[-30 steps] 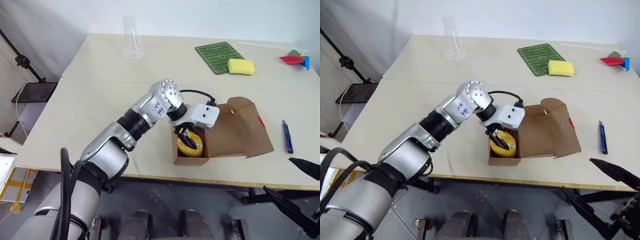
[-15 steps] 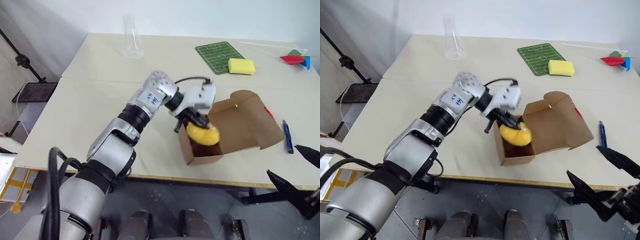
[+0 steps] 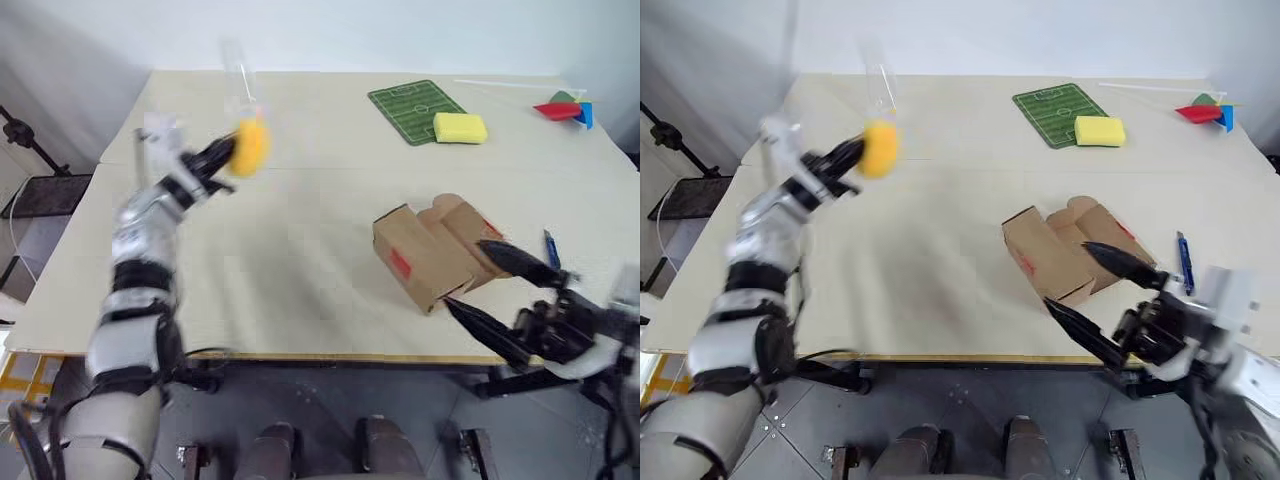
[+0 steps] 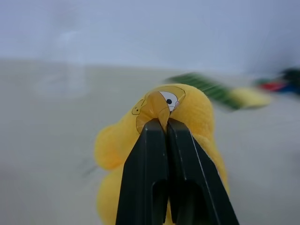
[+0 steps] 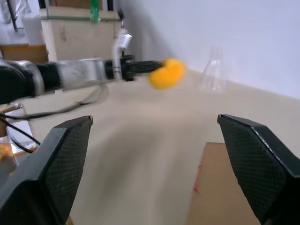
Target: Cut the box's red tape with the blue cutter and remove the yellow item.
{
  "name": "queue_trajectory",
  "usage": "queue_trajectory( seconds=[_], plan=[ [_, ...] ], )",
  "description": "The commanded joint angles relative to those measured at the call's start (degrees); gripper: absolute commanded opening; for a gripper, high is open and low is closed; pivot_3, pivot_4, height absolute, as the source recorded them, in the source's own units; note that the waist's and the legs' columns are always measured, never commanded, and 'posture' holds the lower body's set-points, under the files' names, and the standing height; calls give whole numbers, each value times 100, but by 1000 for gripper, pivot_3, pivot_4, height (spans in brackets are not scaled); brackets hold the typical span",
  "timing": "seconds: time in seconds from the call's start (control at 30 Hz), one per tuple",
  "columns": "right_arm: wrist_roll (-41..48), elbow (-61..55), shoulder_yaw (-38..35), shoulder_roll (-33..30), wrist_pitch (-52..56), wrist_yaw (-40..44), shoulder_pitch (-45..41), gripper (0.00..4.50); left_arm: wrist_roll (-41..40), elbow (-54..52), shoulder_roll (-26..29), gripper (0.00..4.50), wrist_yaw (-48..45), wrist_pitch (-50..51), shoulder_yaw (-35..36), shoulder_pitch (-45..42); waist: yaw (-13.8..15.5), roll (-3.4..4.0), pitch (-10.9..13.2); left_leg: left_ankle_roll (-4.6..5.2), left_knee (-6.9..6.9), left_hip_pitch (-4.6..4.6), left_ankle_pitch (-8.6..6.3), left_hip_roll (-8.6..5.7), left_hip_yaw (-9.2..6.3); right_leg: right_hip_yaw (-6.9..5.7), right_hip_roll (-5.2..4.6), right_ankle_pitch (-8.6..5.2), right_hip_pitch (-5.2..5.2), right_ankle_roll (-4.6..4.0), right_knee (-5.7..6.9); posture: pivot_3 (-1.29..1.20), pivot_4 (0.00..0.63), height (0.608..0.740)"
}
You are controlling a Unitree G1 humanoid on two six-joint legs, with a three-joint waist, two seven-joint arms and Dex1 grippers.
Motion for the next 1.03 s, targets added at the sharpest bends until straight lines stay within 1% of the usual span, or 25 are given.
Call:
queue_trajectory(
  seconds=[0.03, 0.07, 0.1, 0.17, 0.23, 0.27, 0.3, 0.33, 0.37, 0.43, 0.5, 0.53, 0.57, 0.63, 0.73, 0.83, 0.87, 0.93, 0.97, 1.03],
  plan=[
    [-433, 265, 291, 136, -427, 117, -234, 4500, -166, -884, -1, 11, 5, 597, -93, 326, 140, 0, 0, 2, 6, -3, -1, -9, -15, 0, 0, 3, 1, -6, 2, 0, 150, 740],
    [-568, 385, 387, 164, -508, 129, -317, 4500, 100, -954, 56, 459, 167, 686, -291, 408, 179, -1, 0, 5, 13, -10, -2, -22, -34, 0, -3, 5, 9, -9, -2, 0, 150, 740],
    [-652, 472, 461, 191, -556, 139, -393, 4500, 265, -1021, 94, 683, 314, 792, -402, 464, 223, -1, 0, 6, 26, -18, -2, -33, -60, 0, -2, 12, 13, -18, -8, 0, 150, 740],
    [-710, 568, 539, 239, -624, 148, -536, 4500, 298, -1135, 90, 1249, 678, 1025, -345, 482, 278, -2, -1, 19, 44, -19, -8, -51, -75, 0, 0, 25, 22, -19, -9, 0, 150, 740],
    [-711, 647, 557, 254, -660, 180, -619, 4500, 218, -1294, 97, 1883, 683, 1195, -333, 512, 263, -2, -1, 28, 46, -20, -5, -69, -73, 7, -9, 25, 24, -18, -10, 0, 150, 740],
    [-739, 712, 569, 245, -694, 216, -644, 4500, 326, -1403, 179, 2258, 583, 1124, -457, 588, 250, -2, -1, 30, 45, -20, -5, -72, -73, 9, -10, 26, 24, -17, -8, 0, 150, 740],
    [-741, 753, 570, 219, -710, 257, -649, 4500, 341, -1574, 308, 2501, 231, 1262, -643, 692, 224, -2, -1, 30, 45, -19, -5, -72, -73, 8, -10, 26, 24, -17, -8, 0, 150, 740],
    [-723, 777, 562, 171, -707, 319, -643, 4500, 293, -1769, 430, 2870, -110, 1354, -764, 804, 193, -1, -2, 30, 43, -19, -5, -71, -72, 5, -9, 26, 23, -17, -7, 0, 150, 740],
    [-709, 793, 551, 138, -703, 367, -638, 4500, 244, -1909, 511, 3126, -343, 1430, -840, 881, 148, -1, -2, 30, 36, -18, -5, -69, -71, 4, -9, 26, 23, -16, -1, 0, 150, 740],
    [-675, 798, 514, 96, -686, 440, -631, 4500, 131, -2151, 644, 3743, -693, 1580, -922, 1008, 103, -1, -2, 29, 28, -16, -5, -64, -72, -1, -8, 26, 21, -16, 4, 0, 150, 740],
    [-596, 867, 277, -94, -674, 644, -573, 4500, -29, -2460, 1018, 4385, -1261, 1282, -713, 1342, 58, 0, -3, 29, 26, -17, -5, -60, -71, -3, -8, 26, 22, -16, -1, 0, 150, 740],
    [-548, 913, 127, -200, -677, 757, -522, 4500, -60, -2586, 1256, 4478, -1678, 890, -619, 1603, 13, 1, -3, 29, 20, -16, -5, -60, -67, -2, -9, 26, 22, -16, -4, 0, 150, 740],
    [-500, 942, -28, -316, -672, 876, -449, 4500, -31, -2653, 1551, 4478, -2092, 488, -548, 1952, -43, 2, -3, 29, 14, -15, -5, -57, -65, -2, -9, 26, 21, -17, -10, 0, 150, 740],
    [-376, 954, -348, -540, -605, 1063, -272, 4500, 111, -2586, 1991, 4478, -2304, -218, -249, 2599, -105, 5, -4, 26, -10, -2, -5, -41, -51, -1, -13, 26, 23, -17, -26, 0, 150, 740],
    [-276, 970, -789, -762, -574, 1269, 28, 4500, 258, -2471, 2442, 4478, -2534, -829, 12, 3410, -90, 9, -4, 14, -18, 2, -8, -12, -55, -2, -15, 26, 35, -17, -50, 0, 150, 740],
    [-459, 1203, -1273, -960, -769, 1622, 430, 4500, 83, -2707, 2523, 4478, -2570, -1119, 450, 4073, -6, 11, -2, 10, -18, 2, -8, -5, -53, 4, -13, 25, 48, -17, -80, 0, 150, 740],
    [-513, 1308, -1435, -990, -835, 1678, 520, 4500, 58, -2818, 2524, 4478, -2515, -1103, 578, 4272, 24, 11, -2, 11, -16, 3, -8, -1, -55, 3, -11, 25, 74, -17, -108, 0, 150, 740],
    [-265, 1419, -1767, -868, -718, 1464, 564, 4500, -25, -3118, 2432, 4478, -2367, -977, 803, 4637, 94, 11, -2, 12, -14, 9, -9, -1, -57, 6, -12, 25, 97, -17, -134, 0, 150, 740],
    [-202, 1457, -1864, -810, -699, 1388, 575, 4500, -72, -3248, 2370, 4478, -2280, -878, 875, 4767, 117, 11, -2, 13, -14, 13, -9, 0, -57, 9, -12, 25, 106, -17, -145, 0, 150, 740],
    [-461, 1519, -1863, -794, -914, 1562, 758, 4500, -81, -3397, 2194, 4478, -1982, -850, 966, 4851, 128, 11, -3, 14, -14, 17, -10, 0, -61, 9, -13, 26, 112, -17, -147, 0, 150, 740]
  ],
)
